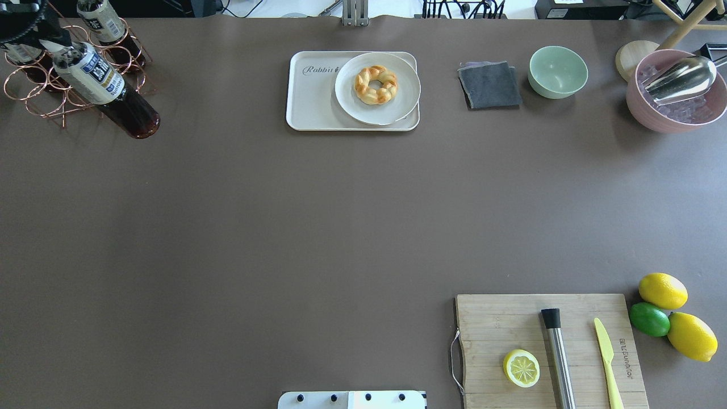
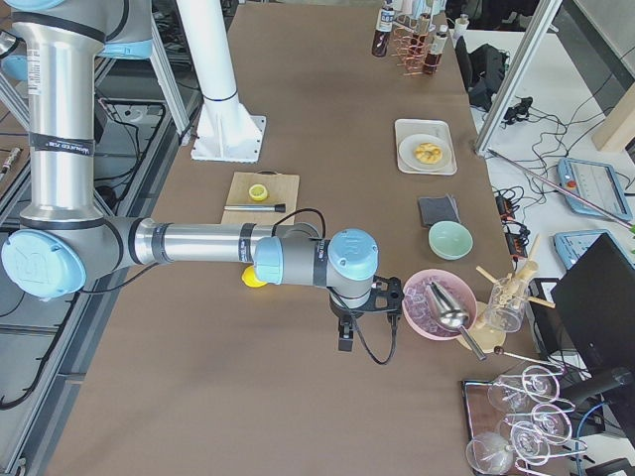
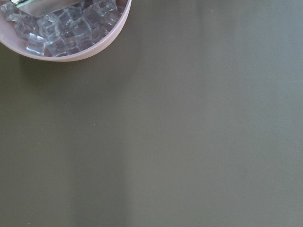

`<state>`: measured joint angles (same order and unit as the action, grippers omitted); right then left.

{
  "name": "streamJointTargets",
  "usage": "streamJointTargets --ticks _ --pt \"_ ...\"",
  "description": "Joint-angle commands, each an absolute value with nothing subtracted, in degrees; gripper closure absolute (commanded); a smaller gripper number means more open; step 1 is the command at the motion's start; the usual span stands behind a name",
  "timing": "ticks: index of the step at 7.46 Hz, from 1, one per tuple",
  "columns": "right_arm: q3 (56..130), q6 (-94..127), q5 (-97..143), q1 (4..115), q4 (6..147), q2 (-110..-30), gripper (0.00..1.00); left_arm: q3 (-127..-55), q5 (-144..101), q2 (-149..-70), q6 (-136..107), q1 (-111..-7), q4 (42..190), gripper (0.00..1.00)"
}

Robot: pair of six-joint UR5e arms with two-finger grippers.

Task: Place tea on tray
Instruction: 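Grasp a dark tea bottle in the copper rack with the left gripper, then lift the tea bottle out and carry it toward the white tray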

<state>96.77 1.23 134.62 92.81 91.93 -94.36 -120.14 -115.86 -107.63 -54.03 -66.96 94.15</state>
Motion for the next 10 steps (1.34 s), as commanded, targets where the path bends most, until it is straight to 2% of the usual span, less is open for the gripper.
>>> streamJointTargets --ticks 1,4,8,10 --pt "96.7 1.2 134.6 92.9 91.9 -94.3 0.00 -126.7 -104.6 -118.2 -62.4 -55.2 76.1 1.00" --pt "96.8 1.2 134.4 93.2 91.9 -94.2 0.00 -125.2 -90.6 -126.1 -72.8 -41.3 72.4 1.00" --pt "96.8 1.2 134.2 93.6 91.9 -94.3 0.00 -114.0 -79.7 -138.6 -80.8 -31.5 72.2 1.00" --pt "96.7 1.2 134.0 93.8 91.9 -94.3 0.00 -112.9 -72.7 -139.8 -81.1 -26.4 72.2 1.00"
